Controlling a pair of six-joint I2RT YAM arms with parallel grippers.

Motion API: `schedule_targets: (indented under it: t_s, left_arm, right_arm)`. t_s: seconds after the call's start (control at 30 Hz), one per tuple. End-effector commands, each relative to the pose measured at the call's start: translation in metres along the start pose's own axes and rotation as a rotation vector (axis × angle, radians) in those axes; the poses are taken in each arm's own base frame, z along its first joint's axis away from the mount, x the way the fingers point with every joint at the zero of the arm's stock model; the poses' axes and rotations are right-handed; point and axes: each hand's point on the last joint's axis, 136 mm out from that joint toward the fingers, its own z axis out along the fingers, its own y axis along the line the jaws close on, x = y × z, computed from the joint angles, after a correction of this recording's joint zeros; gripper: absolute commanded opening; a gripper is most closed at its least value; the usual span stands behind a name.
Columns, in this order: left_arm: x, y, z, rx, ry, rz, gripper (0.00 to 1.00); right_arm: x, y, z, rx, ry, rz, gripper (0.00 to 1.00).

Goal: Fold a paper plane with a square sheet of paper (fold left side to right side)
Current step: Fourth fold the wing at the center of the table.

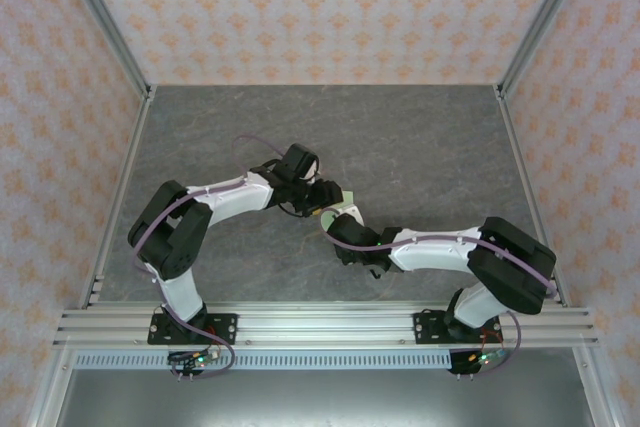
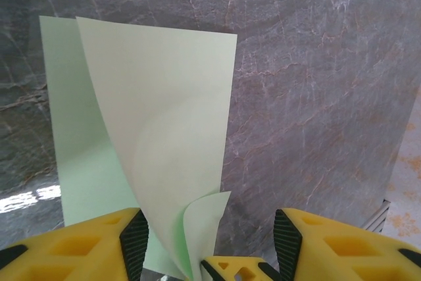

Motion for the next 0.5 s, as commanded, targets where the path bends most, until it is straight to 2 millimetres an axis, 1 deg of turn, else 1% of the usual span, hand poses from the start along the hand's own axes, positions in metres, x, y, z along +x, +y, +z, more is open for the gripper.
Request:
schedule_targets:
  t_s: [0.0, 0.2, 0.37, 0.47]
  left_arm:
    - [-0.007, -0.016, -0.026, 0.006, -0.054, 0.056, 0.58]
    - [-0.01, -0.007, -0.051, 0.001, -0.093, 0.058, 0.61]
    - [-0.01, 0.009, -0.074, -0.013, -0.137, 0.045, 0.65]
    - [-0.005, 0.019, -0.078, -0.027, -0.141, 0.043, 0.66]
  right_arm:
    - [-0.002, 0.0, 0.0, 0.012, -0.009, 0.015, 0.2]
    - [-0.005, 0.008, -0.003, -0.036, -0.012, 0.029, 0.19]
    - [-0.007, 0.01, -0.004, -0.103, -0.004, 0.081, 0.16]
    - [-0.009, 0.009, -0.006, -0.143, -0.009, 0.116, 0.16]
